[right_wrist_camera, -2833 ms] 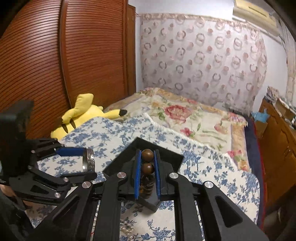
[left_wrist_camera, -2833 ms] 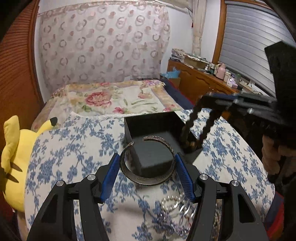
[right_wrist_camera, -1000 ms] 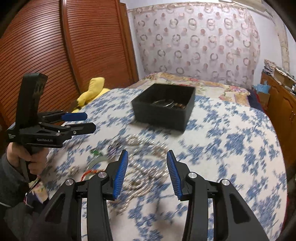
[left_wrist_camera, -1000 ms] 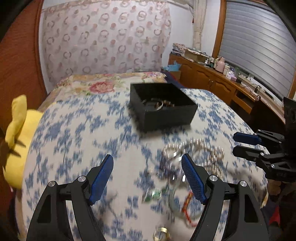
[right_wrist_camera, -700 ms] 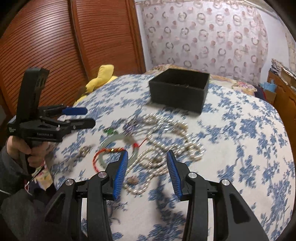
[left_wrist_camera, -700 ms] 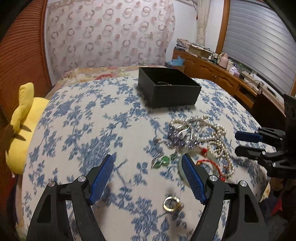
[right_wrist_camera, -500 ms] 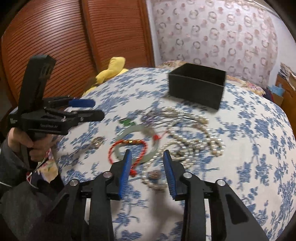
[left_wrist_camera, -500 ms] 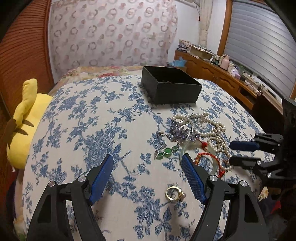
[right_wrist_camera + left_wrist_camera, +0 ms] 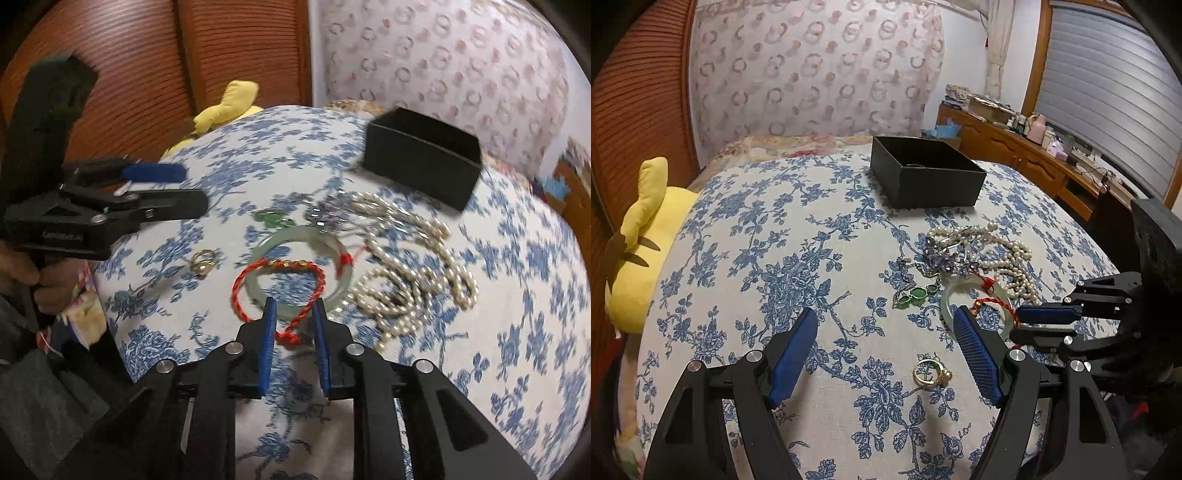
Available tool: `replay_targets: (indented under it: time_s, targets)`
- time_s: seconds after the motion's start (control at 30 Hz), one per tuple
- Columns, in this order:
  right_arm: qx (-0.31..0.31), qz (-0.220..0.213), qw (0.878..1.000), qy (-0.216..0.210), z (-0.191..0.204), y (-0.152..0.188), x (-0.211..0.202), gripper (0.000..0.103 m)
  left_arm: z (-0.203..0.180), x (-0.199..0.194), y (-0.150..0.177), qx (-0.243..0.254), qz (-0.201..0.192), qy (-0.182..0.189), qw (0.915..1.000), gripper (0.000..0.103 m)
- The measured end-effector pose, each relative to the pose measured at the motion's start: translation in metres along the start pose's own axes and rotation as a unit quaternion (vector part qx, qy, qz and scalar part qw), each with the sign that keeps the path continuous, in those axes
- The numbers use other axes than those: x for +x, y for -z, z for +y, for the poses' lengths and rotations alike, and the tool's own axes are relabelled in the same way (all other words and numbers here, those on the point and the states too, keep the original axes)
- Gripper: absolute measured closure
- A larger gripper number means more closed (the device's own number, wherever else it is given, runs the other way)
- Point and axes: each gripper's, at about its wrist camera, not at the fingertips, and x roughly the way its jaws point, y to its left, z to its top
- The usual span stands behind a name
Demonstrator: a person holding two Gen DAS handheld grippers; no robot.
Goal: Organize jewelry
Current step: 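Grasp the red string bracelet with the right tool while the left tool grasps the gold ring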
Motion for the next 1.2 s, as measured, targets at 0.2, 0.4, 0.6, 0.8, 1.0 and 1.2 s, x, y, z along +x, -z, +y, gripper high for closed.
replay_targets:
  time_s: [0.2,0.4,0.6,0.8,1.0,1.2]
  targets:
    - [0.002,0.014,1.000,-0.004,0.001,0.000,0.002,0.084,0.002,0.000,0.001,-0.005,0.002,-0.002,1.0000,0.030]
    - [0.020,0.021,1.000,-0.008,-0.001,-0.002,0.004,0.084,0.002,0.000,0.001,-0.004,0.001,0.001,1.0000,0.030]
    - [0.027,0.023,0.999,-0.024,-0.003,-0.004,0.010,0.098,0.000,0.006,0.005,-0.002,0.010,0.002,1.0000,0.030]
    - [0.017,0.010,1.000,-0.018,-0.002,-0.005,0.007,0.100,-0.001,0.007,0.012,0.004,0.019,0.003,0.9998,0.030]
    - [0.023,-0.037,0.999,-0.008,-0.013,-0.011,-0.025,0.100,-0.004,0.006,0.024,0.013,0.031,0.015,0.9993,0.030]
    - [0.031,-0.063,0.998,0.009,-0.027,-0.016,-0.046,0.100,-0.017,0.008,0.029,0.024,0.035,0.037,0.9984,0.045]
